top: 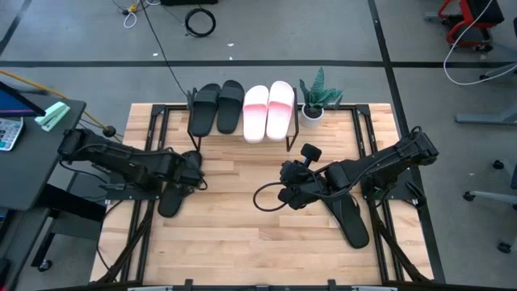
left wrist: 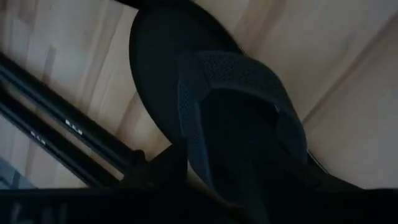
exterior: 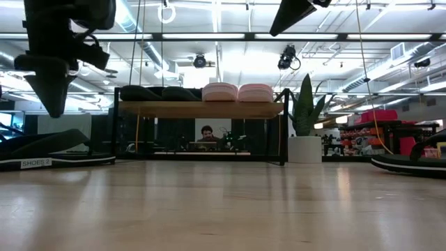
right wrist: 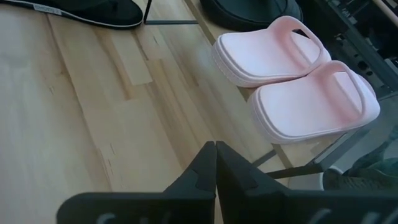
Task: Pick and place slides into the shelf
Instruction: Put the left black slipper under the shelf
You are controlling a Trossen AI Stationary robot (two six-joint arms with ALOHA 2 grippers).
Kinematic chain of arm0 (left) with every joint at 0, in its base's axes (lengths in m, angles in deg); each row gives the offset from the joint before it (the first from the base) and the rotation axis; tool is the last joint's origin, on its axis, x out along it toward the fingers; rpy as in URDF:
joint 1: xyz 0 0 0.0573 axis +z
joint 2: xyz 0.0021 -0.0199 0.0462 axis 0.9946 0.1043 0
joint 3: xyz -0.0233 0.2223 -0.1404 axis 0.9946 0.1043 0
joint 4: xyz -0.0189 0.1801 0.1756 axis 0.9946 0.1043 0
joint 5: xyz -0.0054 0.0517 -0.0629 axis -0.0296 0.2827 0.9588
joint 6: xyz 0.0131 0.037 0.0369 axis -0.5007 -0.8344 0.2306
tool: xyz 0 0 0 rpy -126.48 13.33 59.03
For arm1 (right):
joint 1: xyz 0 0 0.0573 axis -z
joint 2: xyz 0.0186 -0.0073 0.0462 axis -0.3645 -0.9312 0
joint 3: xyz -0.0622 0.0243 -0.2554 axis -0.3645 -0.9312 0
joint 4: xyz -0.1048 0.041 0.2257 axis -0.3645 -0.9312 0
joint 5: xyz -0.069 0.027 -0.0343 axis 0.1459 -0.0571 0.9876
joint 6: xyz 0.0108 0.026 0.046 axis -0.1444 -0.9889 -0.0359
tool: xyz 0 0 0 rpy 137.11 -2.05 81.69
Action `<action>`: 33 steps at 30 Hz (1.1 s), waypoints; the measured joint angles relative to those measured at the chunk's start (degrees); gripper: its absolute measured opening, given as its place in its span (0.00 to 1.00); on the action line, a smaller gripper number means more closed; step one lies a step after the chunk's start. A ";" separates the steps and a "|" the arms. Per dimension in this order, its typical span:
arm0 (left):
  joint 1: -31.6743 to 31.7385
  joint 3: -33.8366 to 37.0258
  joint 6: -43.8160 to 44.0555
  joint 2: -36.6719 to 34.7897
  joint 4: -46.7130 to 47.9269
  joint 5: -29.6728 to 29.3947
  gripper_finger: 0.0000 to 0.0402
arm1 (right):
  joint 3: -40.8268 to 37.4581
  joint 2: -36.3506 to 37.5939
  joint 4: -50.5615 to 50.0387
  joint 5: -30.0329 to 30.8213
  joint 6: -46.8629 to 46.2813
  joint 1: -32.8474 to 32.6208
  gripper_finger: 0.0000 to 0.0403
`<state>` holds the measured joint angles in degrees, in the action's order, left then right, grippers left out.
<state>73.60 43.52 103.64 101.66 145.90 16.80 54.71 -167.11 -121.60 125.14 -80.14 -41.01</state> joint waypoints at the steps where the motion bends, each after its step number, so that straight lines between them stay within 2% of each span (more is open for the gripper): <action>1: 0.00 0.00 1.19 0.82 -0.02 0.00 0.45 | 0.00 0.00 -0.12 0.04 -0.02 0.00 0.02; 7: 1.78 0.00 2.94 4.82 -0.52 0.02 0.44 | 0.00 0.00 -0.32 0.02 -0.02 0.00 0.02; 15: 4.13 0.00 -0.71 5.49 -11.29 1.65 0.43 | 0.00 0.00 -0.32 0.02 -0.03 0.00 0.01; 24: 3.33 0.00 3.47 5.48 -10.09 7.55 0.43 | 0.00 0.00 -0.35 0.02 -1.12 0.00 0.02; 33: 2.78 0.00 8.84 5.48 -9.17 9.00 0.43 | 0.00 0.00 -0.37 0.02 -1.57 0.00 0.02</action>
<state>76.38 43.52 112.48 107.14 136.74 25.80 54.71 -167.11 -121.97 125.16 -81.71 -41.01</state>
